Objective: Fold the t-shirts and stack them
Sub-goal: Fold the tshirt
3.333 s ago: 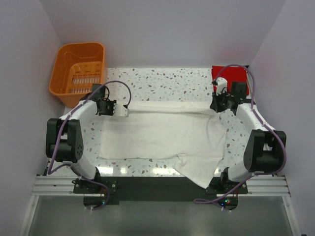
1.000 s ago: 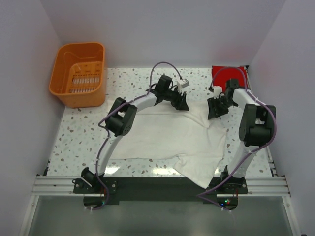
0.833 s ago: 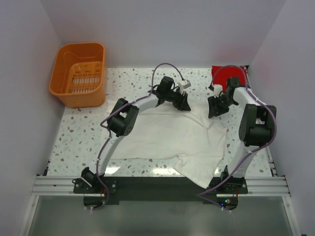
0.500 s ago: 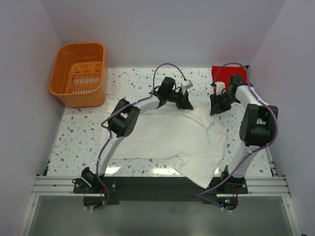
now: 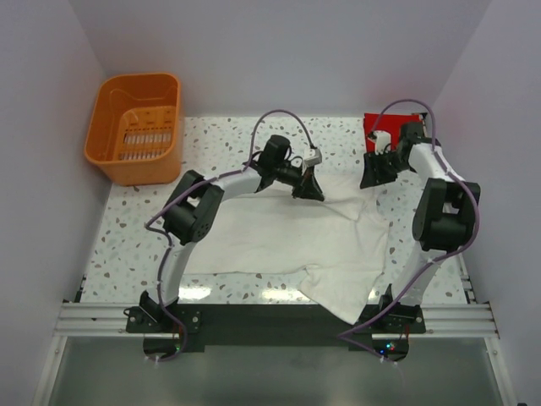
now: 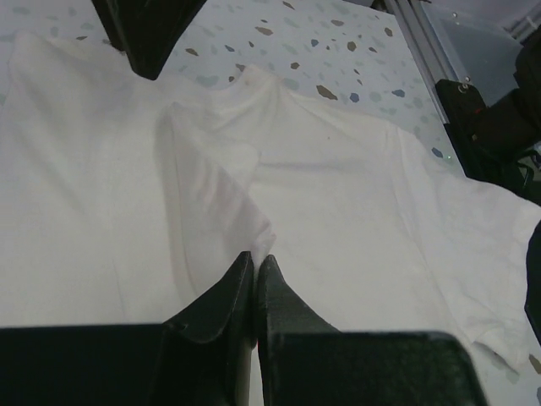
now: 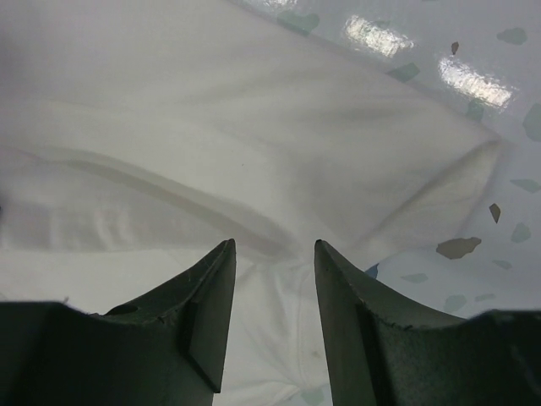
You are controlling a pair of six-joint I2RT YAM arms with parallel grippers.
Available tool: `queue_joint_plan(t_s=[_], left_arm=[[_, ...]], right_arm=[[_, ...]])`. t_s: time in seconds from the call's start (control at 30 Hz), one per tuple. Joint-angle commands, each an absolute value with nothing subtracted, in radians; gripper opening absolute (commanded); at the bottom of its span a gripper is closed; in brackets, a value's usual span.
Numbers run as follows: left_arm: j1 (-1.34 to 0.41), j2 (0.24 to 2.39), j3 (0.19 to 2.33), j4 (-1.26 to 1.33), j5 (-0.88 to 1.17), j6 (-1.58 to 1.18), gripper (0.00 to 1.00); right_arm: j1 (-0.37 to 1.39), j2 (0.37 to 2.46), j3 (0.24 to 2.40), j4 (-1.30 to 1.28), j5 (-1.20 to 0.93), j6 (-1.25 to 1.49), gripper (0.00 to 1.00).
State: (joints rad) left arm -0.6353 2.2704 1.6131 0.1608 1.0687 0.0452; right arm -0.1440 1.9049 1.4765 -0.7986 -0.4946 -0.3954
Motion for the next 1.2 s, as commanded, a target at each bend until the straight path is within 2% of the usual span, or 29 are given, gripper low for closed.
queue_joint_plan(t_s=[0.0,0.1,0.2,0.23,0.43,0.47,0.57,0.6,0.73,0.83,0.93,0.97,1.17], left_arm=[[-0.64,2.201,1.574,0.095,1.155,0.227,0.0],[-0.644,2.204,1.585,-0.061,1.176,0.385,0.04],[-0.66,2.226,1.614,-0.268,1.16,0.613,0.12],[-0.663,2.229,1.618,-0.349,1.137,0.712,0.18],[-0.673,2.195,1.574,-0.408,1.091,0.843,0.2],[-0.673,2.188,1.556,-0.403,1.083,0.853,0.2],[-0.672,2.172,1.543,-0.384,1.071,0.85,0.3],[-0.672,2.172,1.546,-0.387,1.071,0.848,0.36],[-0.67,2.16,1.555,-0.4,1.075,0.851,0.4],[-0.663,2.14,1.559,-0.434,1.081,0.88,0.4],[-0.644,2.117,1.557,-0.463,1.088,0.891,0.4],[-0.632,2.103,1.554,-0.469,1.091,0.891,0.4],[-0.597,2.024,1.5,-0.485,1.088,0.885,0.41]], right_arm=[[-0.14,1.913,1.463,-0.764,-0.551,-0.376,0.46],[-0.135,1.922,1.448,-0.749,-0.557,-0.374,0.45],[-0.126,1.927,1.436,-0.742,-0.564,-0.371,0.44],[-0.117,1.927,1.43,-0.742,-0.566,-0.374,0.43],[-0.08,1.91,1.372,-0.764,-0.561,-0.419,0.35],[-0.078,1.907,1.362,-0.767,-0.563,-0.425,0.38],[-0.077,1.896,1.344,-0.791,-0.575,-0.451,0.49],[-0.077,1.888,1.342,-0.801,-0.583,-0.457,0.5],[-0.077,1.888,1.364,-0.863,-0.601,-0.488,0.5],[-0.077,1.89,1.362,-0.931,-0.607,-0.528,0.44],[-0.077,1.87,1.329,-0.957,-0.601,-0.557,0.33],[-0.077,1.858,1.322,-0.96,-0.601,-0.56,0.26],[-0.077,1.798,1.302,-0.976,-0.626,-0.531,0.24]])
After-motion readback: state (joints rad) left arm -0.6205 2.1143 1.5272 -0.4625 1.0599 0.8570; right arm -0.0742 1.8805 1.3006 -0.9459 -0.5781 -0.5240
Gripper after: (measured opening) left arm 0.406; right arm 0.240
